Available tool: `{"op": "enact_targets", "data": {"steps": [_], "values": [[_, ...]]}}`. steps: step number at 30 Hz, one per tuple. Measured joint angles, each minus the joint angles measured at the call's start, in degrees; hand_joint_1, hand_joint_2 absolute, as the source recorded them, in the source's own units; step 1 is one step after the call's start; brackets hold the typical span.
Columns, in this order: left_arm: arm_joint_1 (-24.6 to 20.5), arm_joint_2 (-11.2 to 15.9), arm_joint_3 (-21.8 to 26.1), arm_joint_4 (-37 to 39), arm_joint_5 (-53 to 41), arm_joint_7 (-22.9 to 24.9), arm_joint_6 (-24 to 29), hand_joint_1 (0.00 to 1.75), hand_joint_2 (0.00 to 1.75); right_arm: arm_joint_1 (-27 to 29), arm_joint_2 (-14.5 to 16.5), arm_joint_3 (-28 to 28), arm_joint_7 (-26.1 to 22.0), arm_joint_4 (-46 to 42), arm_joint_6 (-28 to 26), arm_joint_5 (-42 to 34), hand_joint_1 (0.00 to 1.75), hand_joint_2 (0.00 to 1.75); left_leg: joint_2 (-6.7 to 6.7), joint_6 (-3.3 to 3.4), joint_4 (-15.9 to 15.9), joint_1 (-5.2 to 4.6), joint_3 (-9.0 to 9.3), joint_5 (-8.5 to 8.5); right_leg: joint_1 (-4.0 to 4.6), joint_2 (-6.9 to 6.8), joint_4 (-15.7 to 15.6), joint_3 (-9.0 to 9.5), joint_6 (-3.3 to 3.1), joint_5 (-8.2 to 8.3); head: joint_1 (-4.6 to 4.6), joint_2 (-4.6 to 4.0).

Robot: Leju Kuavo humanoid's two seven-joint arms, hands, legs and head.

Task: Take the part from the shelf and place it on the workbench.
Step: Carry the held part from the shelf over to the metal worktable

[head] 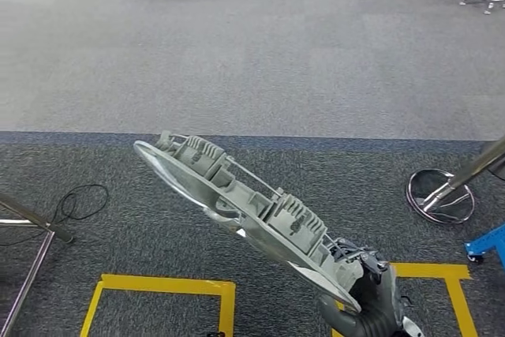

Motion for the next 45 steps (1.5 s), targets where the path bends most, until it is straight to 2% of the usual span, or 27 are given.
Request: {"op": "enact_targets", "data": {"steps": [1,3,5,7,8,10,12,14,15,16,18,19,21,23,25,27,29,30,32,34,36,38,40,41,43,44,45], "values": [[0.06,0.01,-0.23,0.0,0.19,0.01,-0.01,0.0,1.75,0.0,0.0,0.0,0.01,-0.01,-0.02,0.08,1.75,1.75,0.41,-0.09,-2.96,0.17,1.51,1.88,-0.01,-0.69,0.0,0.19,0.13,-0.15,0.01,0.0],[0.05,0.01,-0.63,0.0,0.63,0.02,0.0,0.0,1.75,0.01,0.0,0.0,-0.01,-0.05,-0.15,0.24,1.75,1.75,2.99,0.08,-10.94,0.04,5.53,5.18,0.16,-1.89,0.07,0.64,0.63,-0.58,-0.02,0.0],[-0.09,0.01,-0.96,0.0,1.04,0.08,0.06,0.0,1.75,0.04,0.0,0.01,-0.02,-0.11,-0.35,0.43,1.75,1.75,4.94,0.76,-14.81,-0.47,7.3,5.9,0.46,-2.93,0.08,0.96,1.27,-0.98,0.03,0.0],[-0.11,0.04,-1.38,0.01,1.38,0.18,0.15,0.0,1.75,0.04,0.0,0.01,-0.03,-0.21,-0.49,0.57,1.75,1.75,4.08,1.61,-15.03,-0.81,7.24,5.62,0.42,-4.1,-0.17,1.47,1.98,-1.3,0.09,0.0],[-0.01,0.07,-1.58,0.02,1.5,0.21,0.19,0.0,1.75,-0.02,0.0,0.01,-0.02,-0.28,-0.55,0.62,1.75,1.75,3.39,2.01,-15.27,-0.79,7.44,5.64,0.26,-3.97,-0.07,1.68,2.36,-1.64,0.13,0.0],[0.01,0.13,-1.86,0.02,1.68,0.28,0.22,0.0,1.75,-0.07,0.0,-0.01,-0.02,-0.43,-0.61,0.69,1.75,1.75,1.99,2.85,-15.75,-0.62,8.04,5.74,0.02,-1.32,2.69,0.72,2.77,-3.6,0.46,0.0],[-0.14,0.11,-1.98,0.02,1.8,0.31,0.28,0.0,1.75,0.02,0.0,0.0,-0.05,-0.51,-0.64,0.75,1.75,1.75,0.63,3.4,-15.84,-0.68,8.24,5.71,0.06,2.08,9.86,-3.06,2.63,-6.87,0.9,0.0],[-0.24,0.04,-2.06,0.03,1.99,0.33,0.37,0.0,1.75,0.19,0.0,0.0,-0.04,-0.52,-0.75,0.89,1.75,1.75,-0.99,3.62,-15.82,-0.95,8.31,5.63,0.23,3.03,15.82,-6.79,2.33,-8.33,1.01,0.0],[-0.22,0.01,-2.11,0.03,2.09,0.33,0.44,0.0,1.75,0.28,0.0,0.0,-0.01,-0.52,-0.81,0.98,1.75,1.75,-1.84,3.66,-15.8,-1.06,8.39,5.6,0.3,3.15,16.13,-7.47,2.15,-7.51,0.99,0.0],[-0.2,0.0,-2.18,0.03,2.18,0.34,0.51,0.0,1.75,0.35,0.0,0.0,0.01,-0.52,-0.86,1.09,1.75,1.75,-2.71,3.65,-15.77,-1.13,8.51,5.55,0.34,3.36,14.08,-6.98,1.93,-5.56,0.98,0.0],[-0.2,-0.03,-2.31,0.03,2.28,0.34,0.63,0.0,1.75,0.39,0.0,0.02,0.02,-0.52,-0.91,1.23,1.75,1.75,-4.36,3.45,-15.63,-1.23,8.69,5.38,0.3,5.24,6.67,-4.15,1.54,-1.08,0.98,0.0],[-0.25,-0.05,-2.37,0.03,2.32,0.34,0.68,0.0,1.75,0.41,0.0,0.03,-0.01,-0.56,-0.96,1.26,1.75,1.75,-5.07,3.26,-15.47,-1.23,8.62,5.29,0.22,6.41,3.47,-2.73,1.41,0.18,0.94,0.0],[-0.25,-0.1,-2.45,0.05,2.44,0.34,0.78,0.0,1.75,0.46,-0.01,0.02,-0.03,-0.64,-1.09,1.29,1.75,1.75,-6.25,2.71,-15.28,-1.06,8.2,5.33,0.25,7.66,1.0,-1.42,1.23,0.37,0.93,0.0],[-0.09,-0.08,-2.6,0.13,2.6,0.34,0.84,0.0,1.75,0.49,-0.02,-0.02,-0.01,-0.7,-1.25,1.31,1.75,1.75,-7.04,2.22,-15.21,-0.8,7.89,5.35,0.33,6.63,0.68,-1.05,0.91,0.39,0.97,0.0],[-0.01,-0.09,-2.83,0.21,2.68,0.34,0.88,0.0,1.75,0.5,-0.02,-0.06,0.01,-0.75,-1.41,1.3,1.75,1.75,-4.83,1.7,-13.21,-0.97,7.05,4.02,0.2,5.22,0.34,-0.58,0.36,0.34,0.72,0.0],[-0.12,-0.1,-3.04,0.23,2.72,0.34,0.91,0.0,1.75,0.61,-0.02,-0.1,-0.03,-0.81,-1.51,1.28,1.75,1.75,-1.4,1.12,-6.97,-1.0,4.11,0.86,0.24,3.55,0.19,-0.17,-0.15,0.09,0.48,0.0],[-0.18,-0.09,-3.21,0.24,2.73,0.34,0.91,0.0,1.75,0.72,-0.02,-0.11,-0.04,-0.85,-1.52,1.27,1.75,1.75,-0.29,0.74,-0.28,-0.7,0.68,-1.4,0.33,1.87,0.2,0.11,-0.34,-0.25,0.45,0.0],[-0.14,-0.09,-3.27,0.24,2.72,0.34,0.91,0.0,1.75,0.74,-0.02,-0.13,-0.02,-0.85,-1.51,1.28,1.75,1.75,-0.13,0.64,0.74,-0.56,0.06,-1.08,0.34,1.09,0.2,0.29,-0.32,-0.44,0.44,0.0],[-0.03,-0.08,-3.32,0.24,2.73,0.34,0.91,0.0,1.75,0.77,-0.02,-0.11,0.01,-0.86,-1.49,1.29,1.75,1.75,0.52,0.71,-3.77,-0.45,2.1,2.48,0.34,-0.29,0.21,0.89,-0.2,-0.87,0.43,0.0],[-0.07,-0.03,-3.33,0.24,2.74,0.34,0.91,0.0,1.75,0.77,-0.02,-0.11,-0.01,-0.87,-1.48,1.29,1.75,1.75,2.72,1.21,-11.32,-0.91,5.84,5.48,0.45,-1.46,0.2,1.43,0.19,-1.41,0.43,0.0],[-0.23,-0.02,-3.34,0.25,2.74,0.34,0.91,0.0,1.75,0.77,-0.02,-0.1,-0.03,-0.89,-1.48,1.3,1.75,1.75,4.14,1.79,-14.66,-1.5,7.36,5.76,0.66,-2.56,0.16,1.72,0.84,-1.86,0.53,0.0],[-0.22,-0.01,-3.35,0.28,2.78,0.34,0.92,0.0,1.75,0.7,-0.02,-0.1,-0.03,-0.91,-1.5,1.34,1.75,1.75,3.26,2.31,-15.04,-1.61,7.31,5.65,0.74,-3.67,-0.04,2.18,1.5,-2.16,0.65,0.0],[-0.05,0.02,-3.36,0.32,2.96,0.34,0.95,0.0,1.75,0.55,-0.02,-0.11,-0.02,-0.97,-1.53,1.4,1.75,1.75,2.05,2.9,-15.6,-1.31,7.68,5.83,0.59,-2.09,1.11,1.94,2.05,-3.25,0.88,0.0],[-0.08,0.02,-3.38,0.33,3.16,0.36,0.95,0.0,1.75,0.52,-0.02,-0.13,-0.02,-1.01,-1.54,1.41,1.75,1.75,1.45,3.17,-15.85,-1.1,7.9,5.92,0.49,-0.43,3.34,0.87,2.24,-4.52,1.07,0.0],[-0.23,-0.02,-3.62,0.33,3.82,0.41,0.93,0.0,1.75,0.52,-0.02,-0.13,-0.05,-1.02,-1.55,1.42,1.75,1.75,0.21,3.51,-15.92,-0.95,7.99,5.88,0.36,2.49,10.87,-3.2,2.37,-7.74,1.39,0.0],[-0.3,-0.04,-3.83,0.33,4.18,0.44,0.92,0.0,1.75,0.55,-0.02,-0.13,-0.04,-1.02,-1.56,1.45,1.75,1.75,-0.54,3.59,-15.9,-0.95,8.03,5.85,0.36,2.92,14.3,-5.31,2.41,-8.64,1.45,0.0],[-0.32,-0.04,-4.1,0.33,4.47,0.47,0.92,0.0,1.75,0.57,-0.02,-0.13,-0.03,-1.01,-1.58,1.5,1.75,1.75,-1.31,3.62,-15.89,-0.97,8.11,5.8,0.38,3.07,15.98,-6.68,2.4,-8.41,1.45,0.0]]}}
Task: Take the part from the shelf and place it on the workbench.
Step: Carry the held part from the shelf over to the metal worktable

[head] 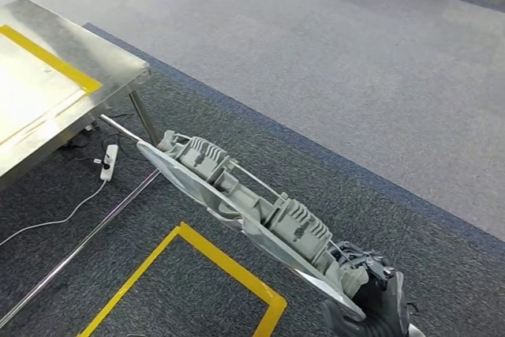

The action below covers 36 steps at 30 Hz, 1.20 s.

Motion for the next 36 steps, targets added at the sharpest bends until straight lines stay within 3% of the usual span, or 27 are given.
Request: {"op": "enact_targets", "data": {"steps": [1,2,4,6,8,9,11,13,15,16,18,20,22,24,26,28,29,30,31,32,34,36], "values": [[0.0,0.02,-0.28,0.0,0.21,0.03,-0.03,0.0,1.75,0.02,-0.01,0.0,0.02,0.01,-0.01,0.07,1.75,1.75,-0.8,-0.02,0.01,-0.01,0.13,-0.05,0.0,0.07,-0.61,-0.29,-0.04,1.43,0.02,0.0],[0.01,0.02,-0.52,0.0,0.42,0.05,-0.09,0.0,1.75,0.03,-0.01,0.0,0.04,0.0,-0.07,0.21,1.75,1.75,-1.61,-0.08,0.02,0.01,0.31,-0.11,-0.02,0.29,-3.25,0.43,-0.13,3.74,0.08,0.0],[-0.04,0.04,-1.0,0.0,0.72,0.07,-0.21,0.0,1.75,-0.08,-0.06,0.05,0.04,-0.03,-0.41,0.87,1.75,1.75,-3.14,-0.41,0.16,0.03,0.5,-0.31,-0.24,2.43,-11.01,3.39,-0.29,7.92,0.17,0.0],[-0.12,0.13,-1.59,0.0,0.99,0.1,-0.27,0.0,1.75,-0.31,-0.2,0.13,0.0,-0.21,-0.97,1.71,1.75,1.75,-4.44,-0.97,0.33,0.14,0.17,-0.32,-0.34,4.39,-15.19,5.41,-0.52,9.05,0.14,0.01],[-0.06,0.25,-2.15,0.0,1.22,0.22,-0.25,0.0,1.75,-0.56,-0.38,0.15,-0.01,-0.41,-1.34,2.23,1.75,1.75,-5.58,-1.6,0.28,0.34,-0.25,-0.1,-0.25,3.94,-15.65,5.92,-0.96,8.87,0.1,0.01],[0.03,0.33,-2.35,0.0,1.31,0.28,-0.21,0.0,1.75,-0.68,-0.44,0.15,0.0,-0.46,-1.44,2.39,1.75,1.75,-5.47,-1.86,0.39,0.36,-0.33,-0.16,-0.29,3.36,-15.85,6.05,-1.2,8.95,0.1,0.0],[0.01,0.46,-2.78,0.0,1.45,0.39,-0.12,0.0,1.75,-0.76,-0.48,0.16,0.01,-0.67,-1.63,2.63,1.75,1.75,-2.68,-2.46,3.06,0.22,-1.51,-1.78,-0.45,1.86,-16.3,6.54,-1.79,8.96,-0.3,0.0],[-0.15,0.51,-3.3,0.0,1.57,0.48,-0.08,0.0,1.75,-0.78,-0.52,0.17,-0.03,-0.9,-1.87,2.86,1.75,1.75,0.55,-3.01,10.08,0.35,-4.87,-5.22,-0.35,0.11,-16.44,6.91,-2.27,8.69,-0.73,0.0],[-0.19,0.55,-3.64,0.0,1.76,0.63,-0.07,0.0,1.75,-0.79,-0.6,0.28,-0.03,-0.98,-2.2,3.39,1.75,1.75,1.14,-3.3,16.17,0.63,-7.97,-7.01,-0.28,-1.56,-16.42,7.2,-2.42,8.36,-0.76,0.0],[-0.1,0.57,-3.77,0.0,1.84,0.74,-0.07,0.0,1.75,-0.79,-0.65,0.37,-0.02,-0.98,-2.45,3.78,1.75,1.75,1.25,-3.35,16.38,0.71,-8.14,-6.25,-0.27,-2.31,-16.42,7.43,-2.4,8.15,-0.76,0.0],[0.07,0.65,-4.1,0.0,1.95,0.9,-0.05,0.0,1.75,-0.8,-0.79,0.6,0.01,-0.98,-2.95,4.6,1.75,1.75,2.22,-3.09,10.44,0.7,-5.28,-2.18,-0.25,-3.63,-16.43,8.12,-2.22,7.67,-0.78,0.0],[-0.04,0.77,-4.55,0.0,1.98,0.94,-0.03,0.0,1.75,-0.8,-0.92,0.91,0.0,-0.99,-3.34,5.1,1.75,1.75,4.81,-2.4,3.32,0.1,-1.71,0.22,-0.01,-4.69,-16.44,8.41,-1.68,7.02,-0.78,0.0],[-0.17,0.86,-4.9,0.0,2.0,0.96,0.01,0.0,1.75,-0.88,-1.09,1.21,-0.02,-1.01,-3.67,5.5,1.75,1.75,6.13,-1.67,0.81,-0.46,-0.55,-0.17,0.24,-5.68,-16.62,8.54,-0.96,6.45,-0.74,0.0],[-0.02,0.89,-5.04,0.0,2.02,0.97,0.03,0.0,1.75,-1.07,-1.31,1.4,0.0,-1.07,-3.93,5.86,1.75,1.75,5.2,-1.07,0.33,-0.32,-0.35,-0.41,0.23,-6.27,-16.88,9.23,-0.32,6.03,-0.72,0.01],[0.08,0.92,-5.17,0.0,1.99,0.98,-0.05,0.0,1.75,-1.23,-1.61,1.52,0.02,-1.17,-4.04,6.07,1.75,1.75,4.33,-0.45,-0.2,0.09,0.27,-0.49,0.11,-4.11,-14.75,8.61,0.18,4.59,-0.46,0.01],[-0.07,0.91,-5.39,0.0,1.94,0.99,-0.22,0.0,1.75,-1.23,-1.95,1.64,-0.01,-1.23,-4.06,6.19,1.75,1.75,3.6,0.1,-0.39,0.27,0.8,-0.81,0.03,-1.07,-7.71,4.6,0.41,1.61,0.07,0.02],[-0.16,0.91,-5.55,0.0,1.93,1.0,-0.31,0.0,1.75,-1.19,-2.12,1.73,-0.01,-1.22,-4.08,6.26,1.75,1.75,3.21,0.28,-0.38,0.25,1.04,-1.09,0.02,-0.41,-3.57,1.87,0.47,0.42,0.21,0.02],[-0.18,0.89,-5.72,0.0,1.93,1.01,-0.38,0.0,1.75,-1.14,-2.27,1.82,0.0,-1.22,-4.11,6.37,1.75,1.75,2.84,0.37,-0.38,0.22,1.4,-1.43,0.02,-0.15,-0.64,-0.45,0.51,0.22,0.3,0.02],[-0.14,0.89,-5.92,0.0,1.94,1.02,-0.42,0.0,1.75,-1.08,-2.44,1.9,0.02,-1.22,-4.14,6.51,1.75,1.75,2.48,0.37,-0.37,0.2,1.89,-1.83,0.03,-0.06,0.26,-1.82,0.5,1.26,0.31,0.02],[-0.08,0.89,-6.13,0.0,1.94,1.04,-0.45,0.0,1.75,-1.03,-2.59,1.97,0.04,-1.22,-4.17,6.62,1.75,1.75,2.13,0.31,-0.37,0.19,2.56,-2.3,0.04,-0.05,-1.12,-2.07,0.43,3.44,0.31,0.02],[0.02,0.87,-6.4,0.0,1.98,1.07,-0.5,0.0,1.75,-0.96,-2.86,2.11,0.04,-1.21,-4.22,6.79,1.75,1.75,1.61,0.01,-0.38,0.17,4.1,-3.44,0.08,-0.03,-8.35,0.06,0.11,9.08,0.38,0.02],[-0.02,0.87,-6.51,0.0,2.11,1.08,-0.53,0.0,1.75,-0.97,-3.01,2.32,0.02,-1.25,-4.28,6.89,1.75,1.75,1.26,-0.56,-0.31,0.01,4.94,-4.53,0.22,0.01,-14.06,2.57,-0.42,11.28,0.48,0.01]]}}
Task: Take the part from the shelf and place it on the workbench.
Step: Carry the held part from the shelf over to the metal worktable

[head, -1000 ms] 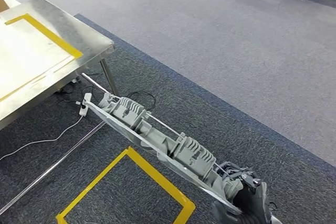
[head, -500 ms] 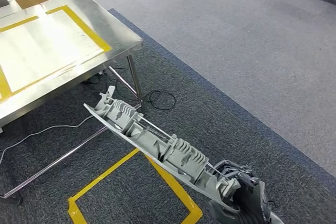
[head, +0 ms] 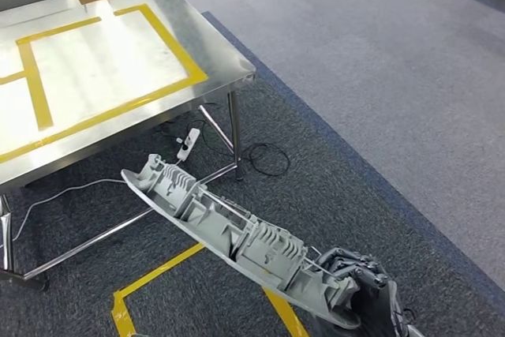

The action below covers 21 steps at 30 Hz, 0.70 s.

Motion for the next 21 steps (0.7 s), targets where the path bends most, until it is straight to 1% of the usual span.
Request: {"op": "enact_targets", "data": {"steps": [2,3,4,5,6,7,8,9,10,11,12,13,14,15,17,18,19,20,21], "values": [[-0.09,0.03,-0.11,0.0,0.16,0.01,-0.01,0.0,1.75,0.0,-0.07,0.13,-0.02,-0.05,-0.14,0.05,1.75,1.75,-0.12,-0.59,-0.16,-0.08,0.24,-0.59,0.17,0.07,-1.11,0.86,-0.69,-0.81,-0.04,0.01],[-0.12,0.05,-0.16,0.0,0.22,0.01,-0.01,0.0,1.75,0.01,-0.09,0.14,-0.02,-0.05,-0.22,0.07,1.75,1.75,-0.08,-0.87,-0.31,-0.04,0.46,-0.84,0.1,0.09,-1.16,1.05,-1.02,-1.02,-0.1,0.02],[-0.16,0.08,-0.2,0.0,0.25,0.01,0.0,0.0,1.75,0.02,-0.11,0.14,-0.02,-0.05,-0.29,0.08,1.75,1.75,-0.03,-1.2,0.04,0.0,0.52,-1.17,0.01,0.11,-1.39,1.4,-1.36,-1.27,-0.17,0.01],[-0.21,0.1,-0.22,0.0,0.26,0.01,0.01,0.0,1.75,0.03,-0.13,0.14,-0.02,-0.05,-0.32,0.1,1.75,1.75,0.02,-1.57,1.42,0.05,-0.01,-1.82,-0.12,0.06,-1.66,1.89,-1.68,-1.58,-0.29,0.01],[-0.23,0.13,-0.25,0.0,0.29,0.01,0.02,0.0,1.75,0.01,-0.14,0.16,-0.03,-0.05,-0.37,0.1,1.75,1.75,0.06,-1.92,4.14,0.16,-1.38,-2.86,-0.24,-0.01,-1.88,2.49,-1.93,-1.96,-0.41,0.01],[-0.23,0.14,-0.27,0.0,0.36,0.01,0.03,0.0,1.75,-0.01,-0.15,0.2,-0.04,-0.05,-0.41,0.11,1.75,1.75,0.09,-2.22,8.03,0.28,-3.6,-4.14,-0.25,-0.08,-1.97,3.05,-2.1,-2.45,-0.51,0.0],[-0.15,0.15,-0.31,0.0,0.45,0.01,0.03,0.0,1.75,-0.02,-0.15,0.25,-0.05,-0.05,-0.48,0.11,1.75,1.75,0.1,-2.44,12.34,0.41,-6.32,-5.35,-0.25,-0.12,-1.99,3.65,-2.19,-3.01,-0.61,0.01],[-0.03,0.15,-0.36,0.0,0.62,0.01,0.04,0.0,1.75,-0.02,-0.16,0.33,-0.05,-0.05,-0.57,0.13,1.75,1.75,0.1,-2.6,15.77,0.53,-8.84,-5.82,-0.26,-0.1,-1.99,4.34,-2.18,-3.62,-0.61,0.01],[0.12,0.15,-0.47,0.0,0.8,0.01,0.04,0.0,1.75,0.01,-0.18,0.42,-0.04,-0.05,-0.7,0.21,1.75,1.75,0.11,-2.69,17.35,0.63,-10.6,-4.95,-0.27,-0.03,-1.99,5.19,-2.09,-4.31,-0.63,0.01],[0.25,0.16,-0.65,0.0,1.0,0.01,0.04,0.0,1.75,0.05,-0.19,0.5,-0.03,-0.06,-0.92,0.35,1.75,1.75,0.11,-2.72,16.71,0.71,-11.39,-2.75,-0.3,0.04,-1.99,6.21,-1.97,-5.06,-0.66,0.01],[0.34,0.19,-0.86,0.0,1.26,0.01,0.04,0.0,1.75,0.07,-0.2,0.6,-0.02,-0.09,-1.21,0.52,1.75,1.75,0.13,-2.65,13.9,0.77,-11.21,0.55,-0.32,0.08,-1.99,7.36,-1.83,-5.86,-0.65,0.01],[0.4,0.22,-1.08,0.01,1.48,0.01,0.05,0.0,1.75,0.1,-0.2,0.69,-0.02,-0.16,-1.56,0.68,1.75,1.75,0.17,-2.48,10.68,0.78,-10.48,3.53,-0.37,0.1,-2.11,8.35,-1.66,-6.67,-0.64,0.01],[0.44,0.25,-1.24,0.01,1.67,0.0,0.08,0.0,1.75,0.08,-0.21,0.79,-0.03,-0.26,-1.91,0.78,1.75,1.75,0.3,-2.22,7.99,0.58,-9.66,5.63,-0.31,0.06,-2.17,9.29,-1.43,-7.35,-0.61,0.0],[0.48,0.28,-1.35,0.02,1.82,-0.01,0.11,0.0,1.75,0.06,-0.22,0.91,-0.04,-0.39,-2.24,0.82,1.75,1.75,0.51,-1.77,6.12,0.34,-8.92,6.53,-0.29,-0.02,-2.29,9.94,-1.12,-7.85,-0.59,-0.01],[0.44,0.33,-1.52,0.02,2.11,-0.03,0.19,0.0,1.75,-0.07,-0.27,1.1,-0.05,-0.71,-2.72,0.96,1.75,1.75,0.75,-0.67,5.15,-0.26,-8.28,5.7,-0.28,-0.36,-2.69,10.63,-0.39,-8.35,-0.56,-0.01],[0.33,0.34,-1.61,0.02,2.27,-0.04,0.22,0.0,1.75,-0.17,-0.31,1.16,-0.05,-0.93,-2.92,1.09,1.75,1.75,0.65,-0.07,4.22,-0.23,-7.75,4.97,-0.33,-0.63,-3.16,10.79,0.01,-8.55,-0.6,0.01],[0.23,0.37,-1.68,0.02,2.41,-0.05,0.25,0.0,1.75,-0.32,-0.37,1.2,-0.02,-1.16,-3.09,1.29,1.75,1.75,0.38,0.33,3.31,-0.11,-7.17,4.48,-0.37,-0.81,-3.4,10.96,0.34,-8.94,-0.48,0.02],[0.15,0.38,-1.75,0.02,2.47,-0.08,0.27,0.0,1.75,-0.49,-0.5,1.25,-0.01,-1.36,-3.22,1.51,1.75,1.75,0.09,0.61,2.3,0.1,-6.42,4.11,-0.37,-0.84,-2.74,10.72,0.58,-9.56,-0.24,0.02],[0.07,0.38,-1.84,0.02,2.56,-0.11,0.27,0.0,1.75,-0.63,-0.67,1.36,-0.02,-1.51,-3.38,1.69,1.75,1.75,-0.24,0.82,1.38,0.31,-5.63,3.83,-0.37,-0.7,-0.68,9.67,0.79,-10.49,0.01,0.02]]}}
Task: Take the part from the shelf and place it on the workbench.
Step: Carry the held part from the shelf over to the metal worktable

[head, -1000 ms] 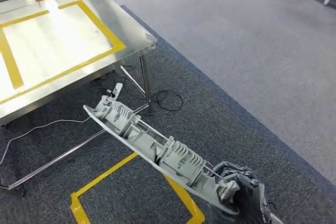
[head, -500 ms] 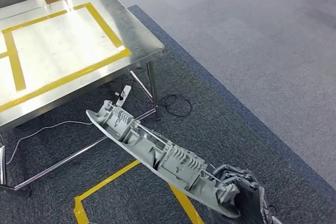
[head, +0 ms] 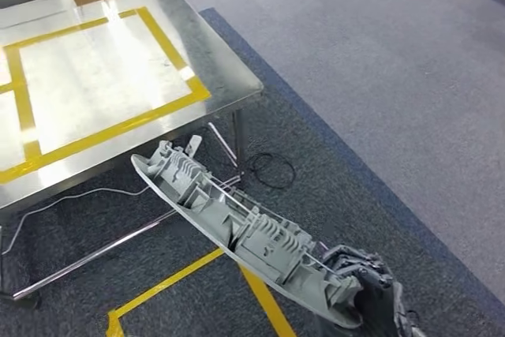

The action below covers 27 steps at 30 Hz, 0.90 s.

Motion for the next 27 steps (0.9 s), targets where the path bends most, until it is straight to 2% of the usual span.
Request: {"op": "enact_targets", "data": {"steps": [1,3,4,5,6,7,8,9,10,11,12,13,15,17,18,19,20,21,22,23,24,25,26,27], "values": [[-0.04,-0.02,-0.15,0.0,0.08,-0.02,0.0,0.0,1.75,-0.08,-0.21,0.16,-0.03,-0.09,-0.15,0.16,1.75,1.75,-0.31,0.11,-0.34,0.07,0.45,-0.13,-0.03,0.24,3.54,-1.97,0.09,-1.1,0.34,-0.01],[-0.1,-0.08,-0.55,0.0,0.26,-0.03,0.0,0.0,1.75,-0.11,-0.58,0.6,-0.11,-0.13,-0.45,0.38,1.75,1.75,-1.03,0.29,-0.54,0.02,1.12,-0.67,-0.04,0.55,11.51,-7.59,0.27,-2.58,0.54,-0.01],[-0.1,-0.09,-0.73,0.0,0.32,-0.03,0.02,0.0,1.75,-0.08,-0.72,0.75,-0.09,-0.13,-0.58,0.46,1.75,1.75,-1.53,0.32,-0.53,-0.03,1.53,-1.04,-0.02,0.61,13.56,-9.85,0.28,-1.96,0.56,-0.01],[-0.08,-0.09,-0.83,0.0,0.34,-0.03,0.04,0.0,1.75,-0.04,-0.87,0.85,-0.05,-0.13,-0.66,0.53,1.75,1.75,-2.1,0.3,-0.53,-0.1,2.07,-1.41,-0.01,0.71,13.41,-11.06,0.2,-0.09,0.54,-0.01],[-0.07,-0.1,-0.88,0.0,0.36,-0.03,0.05,0.0,1.75,-0.01,-1.03,0.89,-0.01,-0.13,-0.7,0.57,1.75,1.75,-2.76,0.27,-0.53,-0.16,2.7,-1.81,0.02,0.99,10.94,-11.18,-0.02,2.99,0.57,-0.01],[-0.05,-0.13,-0.91,0.0,0.38,-0.03,0.08,0.0,1.75,0.0,-1.2,0.94,0.03,-0.12,-0.76,0.58,1.75,1.75,-3.41,0.2,-0.56,-0.13,3.23,-2.2,0.03,1.77,7.54,-10.5,-0.33,6.02,0.54,-0.01],[-0.11,-0.16,-0.92,0.0,0.43,-0.04,0.11,0.0,1.75,0.01,-1.39,1.03,0.03,-0.13,-0.81,0.63,1.75,1.75,-3.99,0.07,-0.58,-0.12,3.59,-2.51,0.06,2.92,4.54,-9.57,-0.64,8.25,0.43,-0.01],[-0.17,-0.2,-0.94,0.0,0.5,-0.03,0.15,0.0,1.75,0.04,-1.51,1.13,0.01,-0.21,-0.92,0.67,1.75,1.75,-4.56,-0.15,-0.56,0.0,3.69,-2.7,0.11,3.91,2.21,-8.69,-0.95,9.51,0.34,-0.01],[-0.2,-0.24,-0.98,0.0,0.62,-0.03,0.19,0.0,1.75,0.03,-1.62,1.27,-0.02,-0.32,-1.05,0.73,1.75,1.75,-5.04,-0.43,-0.57,0.19,3.55,-2.77,0.23,4.59,1.25,-8.15,-1.21,9.56,0.34,-0.01],[-0.23,-0.3,-1.04,0.0,0.74,-0.02,0.24,0.0,1.75,0.0,-1.75,1.43,-0.04,-0.46,-1.2,0.82,1.75,1.75,-5.48,-0.77,-0.58,0.35,3.34,-2.75,0.34,4.65,0.84,-7.88,-1.45,9.3,0.38,-0.01],[-0.18,-0.34,-1.14,0.0,0.83,-0.01,0.28,0.0,1.75,-0.05,-1.85,1.54,-0.05,-0.64,-1.37,0.9,1.75,1.75,-5.94,-1.14,-0.63,0.46,3.16,-2.73,0.38,4.17,0.05,-7.51,-1.72,8.97,0.48,0.0],[-0.17,-0.35,-1.23,0.0,0.91,-0.02,0.32,0.0,1.75,-0.12,-1.95,1.64,-0.02,-0.79,-1.5,1.01,1.75,1.75,-5.7,-1.49,-0.56,0.44,3.05,-2.87,0.28,3.55,-0.69,-7.06,-1.94,8.65,0.57,-0.01],[-0.29,-0.29,-1.42,0.0,1.03,-0.04,0.44,0.0,1.75,-0.09,-2.1,1.83,0.03,-1.06,-1.8,1.21,1.75,1.75,-3.32,-2.29,1.66,0.21,1.97,-4.13,-0.08,2.23,-2.26,-5.82,-2.31,8.2,0.15,-0.01],[-0.48,-0.21,-1.71,0.0,1.26,-0.05,0.52,0.0,1.75,-0.04,-2.23,2.1,-0.01,-1.23,-2.06,1.32,1.75,1.75,-0.55,-3.0,8.12,0.32,-1.45,-6.79,-0.18,0.78,-2.76,-4.88,-2.5,7.81,-0.28,-0.01],[-0.53,-0.19,-1.92,0.0,1.36,-0.04,0.53,0.0,1.75,-0.04,-2.31,2.22,-0.03,-1.3,-2.17,1.34,1.75,1.75,-0.09,-3.27,11.72,0.48,-3.51,-7.85,-0.18,0.02,-2.77,-4.52,-2.53,7.53,-0.31,-0.01],[-0.51,-0.16,-2.12,0.0,1.44,-0.04,0.53,0.0,1.75,-0.05,-2.39,2.3,-0.03,-1.33,-2.26,1.38,1.75,1.75,0.08,-3.48,14.12,0.63,-5.05,-8.04,-0.18,-0.72,-2.76,-4.1,-2.53,7.2,-0.33,-0.01],[-0.46,-0.14,-2.26,0.0,1.48,-0.04,0.54,0.0,1.75,-0.04,-2.47,2.37,-0.01,-1.35,-2.33,1.43,1.75,1.75,0.19,-3.62,14.57,0.76,-5.66,-7.11,-0.19,-1.41,-2.76,-3.64,-2.48,6.87,-0.32,-0.01],[-0.41,-0.12,-2.35,0.0,1.52,-0.03,0.56,0.0,1.75,-0.04,-2.55,2.44,0.02,-1.37,-2.37,1.48,1.75,1.75,0.42,-3.68,12.72,0.85,-5.13,-5.08,-0.2,-2.05,-2.75,-3.11,-2.36,6.5,-0.34,-0.01],[-0.38,-0.09,-2.4,0.0,1.56,-0.03,0.62,0.0,1.75,-0.04,-2.62,2.5,0.03,-1.39,-2.37,1.54,1.75,1.75,1.14,-3.64,9.02,0.88,-3.67,-2.46,-0.21,-2.68,-2.75,-2.49,-2.15,6.07,-0.34,-0.01],[-0.41,-0.07,-2.45,0.0,1.62,-0.03,0.68,0.0,1.75,-0.02,-2.67,2.55,0.03,-1.43,-2.38,1.6,1.75,1.75,2.36,-3.5,5.48,0.68,-2.09,-0.7,-0.14,-3.25,-2.78,-2.1,-1.86,5.66,-0.33,-0.01],[-0.54,-0.07,-2.52,0.0,1.68,-0.03,0.78,0.0,1.75,-0.01,-2.73,2.57,0.02,-1.51,-2.4,1.65,1.75,1.75,3.49,-3.19,2.36,0.44,-0.71,0.3,0.0,-3.79,-2.74,-1.83,-1.51,5.21,-0.41,-0.01],[-0.66,-0.07,-2.62,0.0,1.78,-0.03,0.87,0.0,1.75,-0.03,-2.81,2.58,0.01,-1.61,-2.45,1.72,1.75,1.75,4.35,-2.82,0.6,0.19,0.05,0.47,0.16,-4.36,-2.75,-1.68,-1.18,4.85,-0.35,-0.01],[-0.74,-0.07,-2.72,0.0,1.9,-0.03,0.96,0.0,1.75,-0.06,-2.91,2.58,0.0,-1.71,-2.5,1.81,1.75,1.75,4.54,-2.42,0.27,-0.07,0.19,-0.06,0.31,-4.95,-2.85,-1.64,-0.9,4.62,-0.24,-0.01],[-0.74,-0.08,-2.86,0.0,2.02,-0.03,1.05,0.0,1.75,-0.13,-3.0,2.58,-0.02,-1.8,-2.55,1.9,1.75,1.75,4.03,-1.99,-0.02,-0.12,0.17,-0.18,0.39,-5.59,-2.94,-1.27,-0.64,4.44,-0.18,-0.01]]}}
